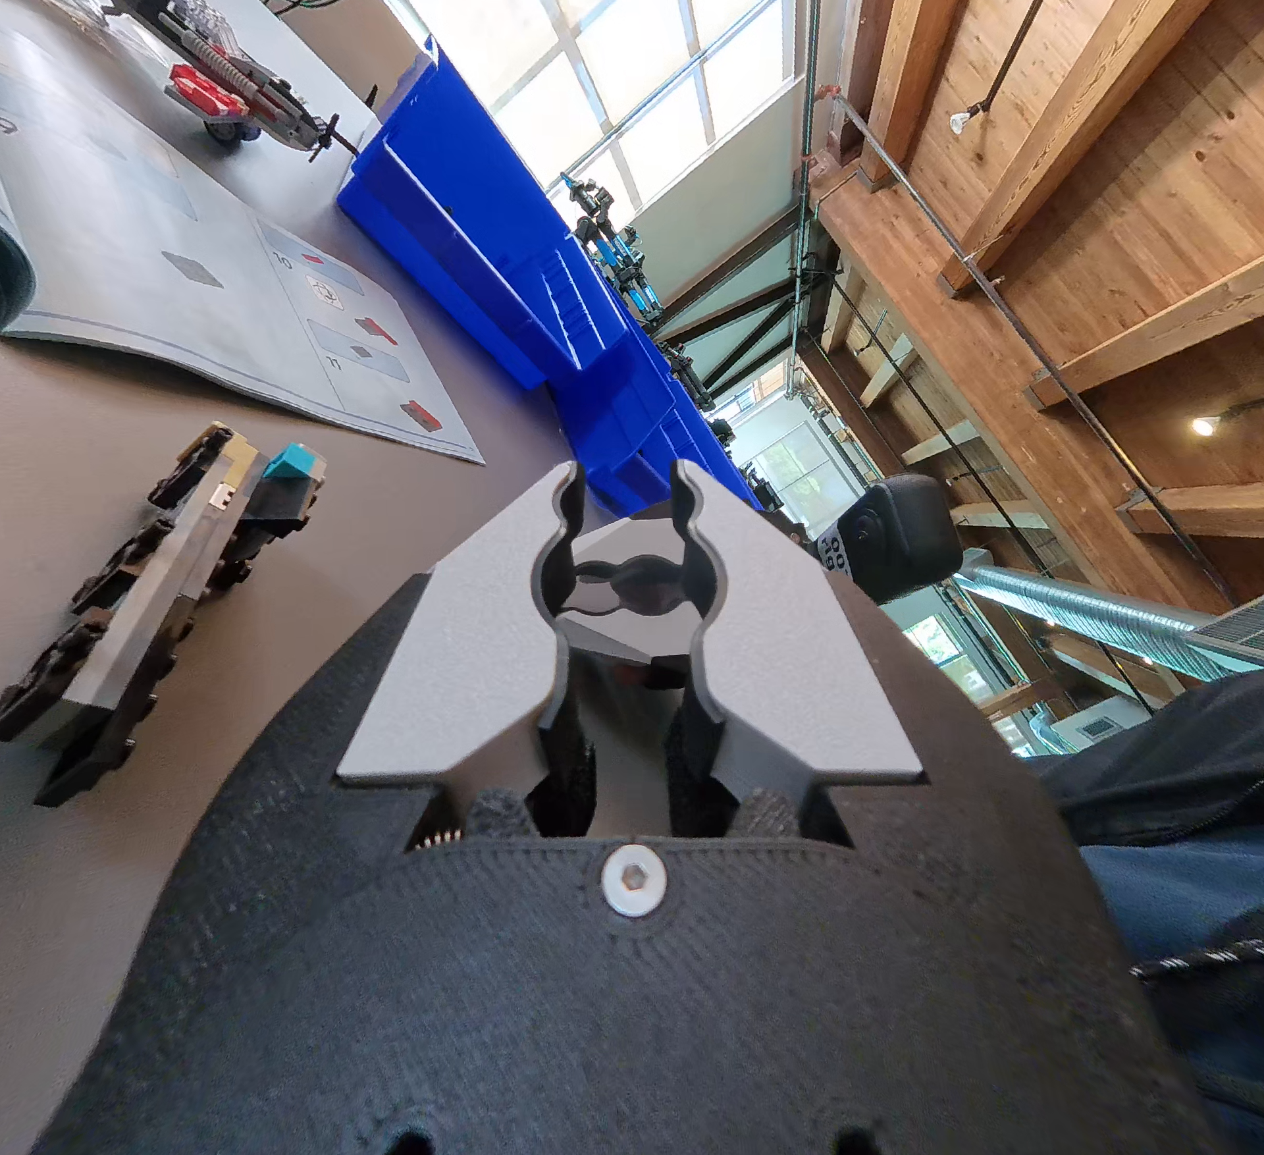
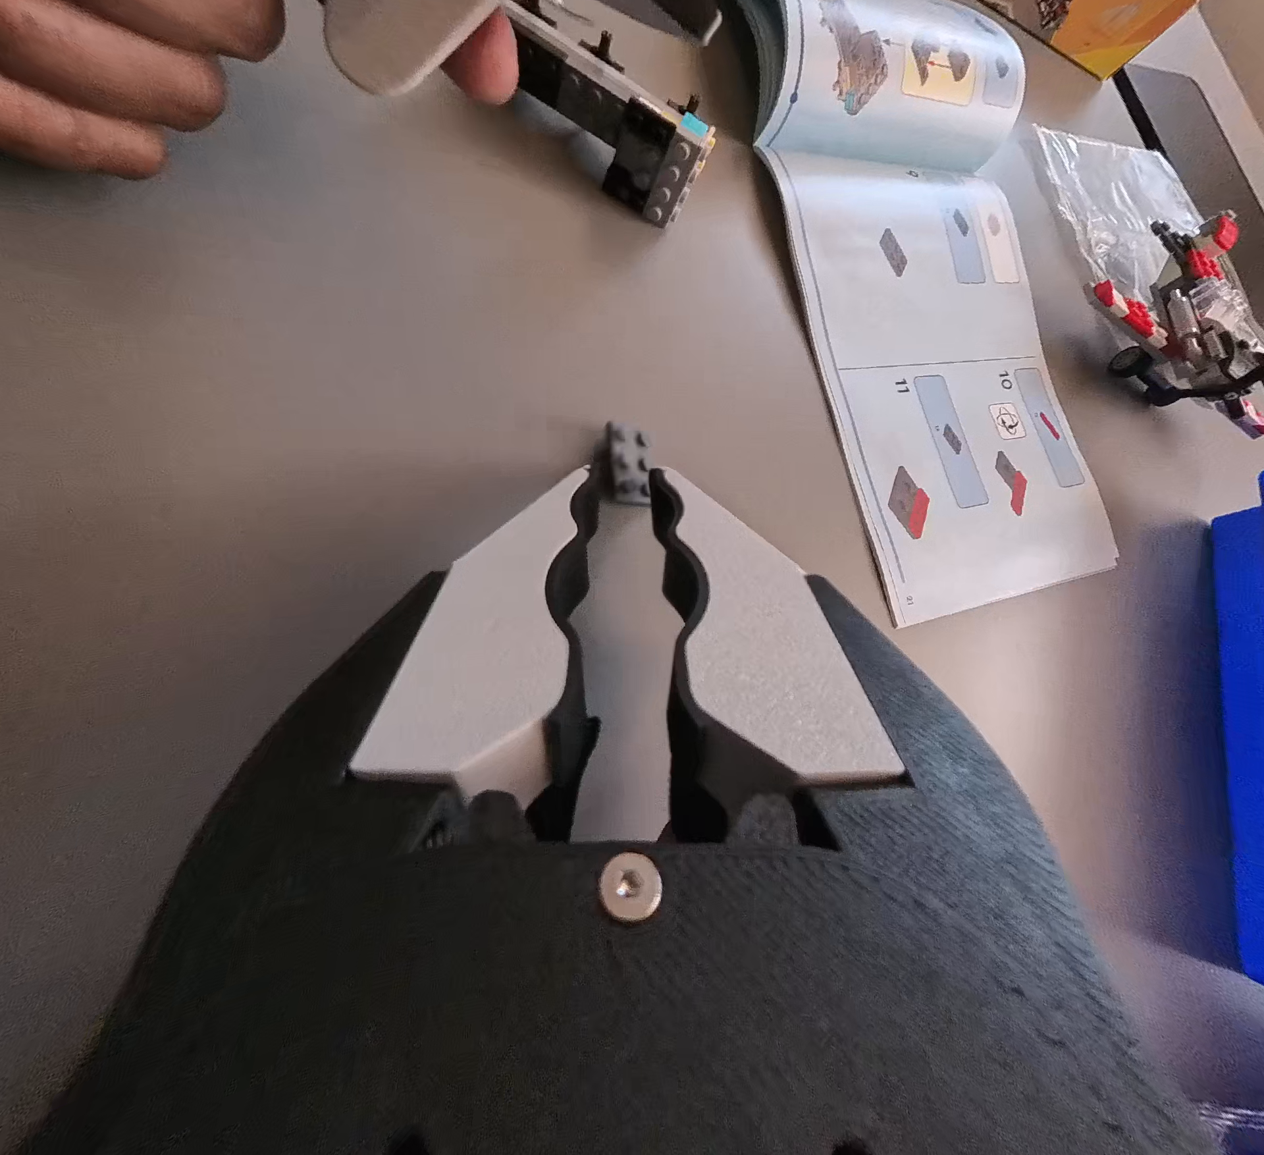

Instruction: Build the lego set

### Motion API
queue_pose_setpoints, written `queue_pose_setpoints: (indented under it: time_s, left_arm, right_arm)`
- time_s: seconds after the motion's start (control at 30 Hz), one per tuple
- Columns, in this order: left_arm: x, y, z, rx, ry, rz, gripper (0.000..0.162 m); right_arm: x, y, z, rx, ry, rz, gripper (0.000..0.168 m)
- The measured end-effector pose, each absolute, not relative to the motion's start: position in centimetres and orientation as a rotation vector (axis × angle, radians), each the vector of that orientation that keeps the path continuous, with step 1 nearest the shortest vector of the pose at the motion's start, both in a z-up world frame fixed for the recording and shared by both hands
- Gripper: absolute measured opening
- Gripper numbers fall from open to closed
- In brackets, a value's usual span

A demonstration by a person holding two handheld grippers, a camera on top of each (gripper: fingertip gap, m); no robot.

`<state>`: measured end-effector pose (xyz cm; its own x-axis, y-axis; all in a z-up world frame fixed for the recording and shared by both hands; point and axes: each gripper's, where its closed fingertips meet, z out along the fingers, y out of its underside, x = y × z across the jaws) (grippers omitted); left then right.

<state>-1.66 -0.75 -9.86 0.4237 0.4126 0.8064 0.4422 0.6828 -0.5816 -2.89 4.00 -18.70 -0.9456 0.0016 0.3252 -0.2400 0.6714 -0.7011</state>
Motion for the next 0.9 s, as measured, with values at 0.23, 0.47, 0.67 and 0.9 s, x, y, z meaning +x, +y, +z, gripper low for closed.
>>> queue_pose_setpoints:
  time_s: [0.23, 0.47, 0.67, 0.9]
  left_arm:
    - [-1.6, -0.6, -9.9, -0.887, -1.173, -0.016, 0.024]
    - [-1.7, 0.4, -10.4, -0.995, -1.182, 0.09, 0.026]
    - [-1.9, 2.2, -11.4, -1.183, -1.183, 0.244, 0.029]
    - [-2.9, 2.5, -12.0, -1.227, -1.223, 0.316, 0.03]
  right_arm:
    - [-2.9, 4.4, -17.8, 0.11, -2.595, 1.246, 0.031]
    - [-3.9, 7.2, -14.2, -0.252, -2.558, 1.601, 0.039]
    - [-4.9, 10.7, -13.3, -0.484, -2.474, 1.745, 0.044]
    - [-5.5, 11.7, -12.0, -0.547, -2.385, 1.859, 0.044]
